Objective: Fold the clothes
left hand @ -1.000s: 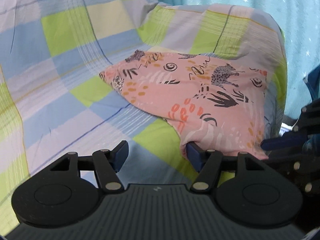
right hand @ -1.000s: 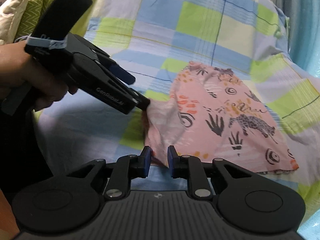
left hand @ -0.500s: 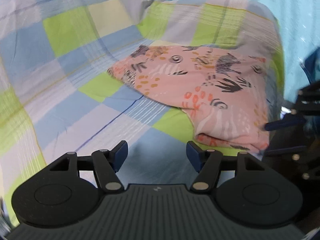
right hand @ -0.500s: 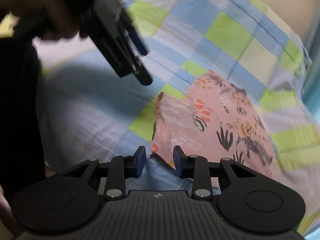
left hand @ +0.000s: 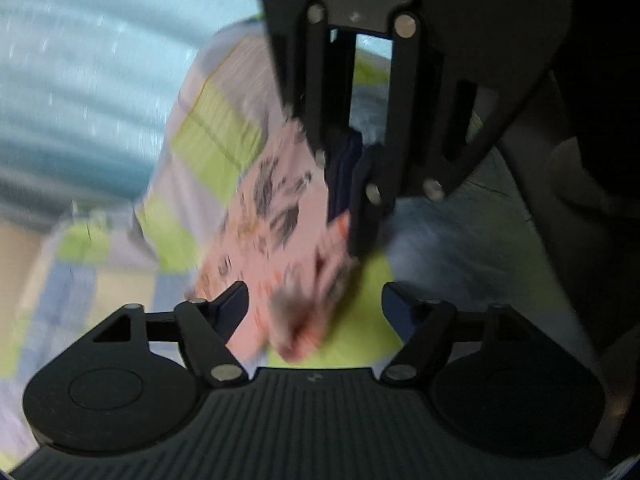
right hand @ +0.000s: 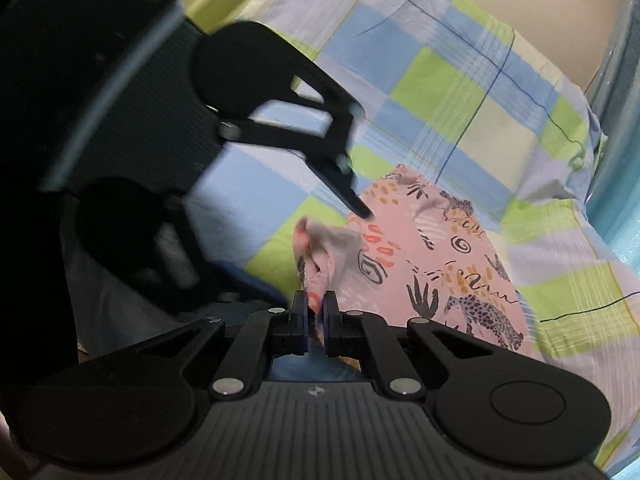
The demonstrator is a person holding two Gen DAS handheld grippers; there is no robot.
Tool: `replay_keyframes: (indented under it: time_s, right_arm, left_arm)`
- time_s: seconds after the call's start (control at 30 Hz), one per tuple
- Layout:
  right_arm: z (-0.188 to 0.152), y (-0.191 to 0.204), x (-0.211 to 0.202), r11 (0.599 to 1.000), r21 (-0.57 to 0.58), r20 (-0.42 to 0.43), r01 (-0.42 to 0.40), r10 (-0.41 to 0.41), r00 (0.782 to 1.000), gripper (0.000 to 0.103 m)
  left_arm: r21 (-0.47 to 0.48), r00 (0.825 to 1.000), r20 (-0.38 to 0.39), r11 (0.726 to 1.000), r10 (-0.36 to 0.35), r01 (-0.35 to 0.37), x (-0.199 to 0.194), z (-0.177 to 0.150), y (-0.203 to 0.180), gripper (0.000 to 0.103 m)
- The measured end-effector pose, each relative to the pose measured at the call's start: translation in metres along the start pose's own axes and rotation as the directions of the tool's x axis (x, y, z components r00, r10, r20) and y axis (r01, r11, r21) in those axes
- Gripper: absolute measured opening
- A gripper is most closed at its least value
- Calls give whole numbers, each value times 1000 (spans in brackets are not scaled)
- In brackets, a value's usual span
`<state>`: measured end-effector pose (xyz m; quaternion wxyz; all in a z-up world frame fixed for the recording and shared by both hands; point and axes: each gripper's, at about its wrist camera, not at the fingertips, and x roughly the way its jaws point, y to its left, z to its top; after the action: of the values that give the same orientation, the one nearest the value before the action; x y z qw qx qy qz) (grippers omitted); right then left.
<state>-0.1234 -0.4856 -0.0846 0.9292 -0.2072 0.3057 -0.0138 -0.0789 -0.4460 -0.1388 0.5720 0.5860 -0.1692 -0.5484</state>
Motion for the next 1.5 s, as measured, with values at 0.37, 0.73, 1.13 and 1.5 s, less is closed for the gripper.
replay_keyframes:
  time_s: [0.37,0.73,1.13,1.5]
  right_arm:
    - [-10,-29,7,994,-79,-18,79,-81,997,48]
    - [-30,-76,63,920,-267,-55,288,-313,948,35]
    - [-58,-116,57,890,-358,-154,284,-356,922,0]
    - [10,-15,-67,955,-294,-163,42,-93,982,0]
  left_arm:
    - [-544,993,30,831,-115,112,6,-18,79,5]
    - [-644,991,56,754,-123,130,-8,-30,109,5]
    - [-632,996,29,770,-90,88,-13,-40,114,3]
    - [-624,986,-53,776,-158,91,-155,-92,109,3]
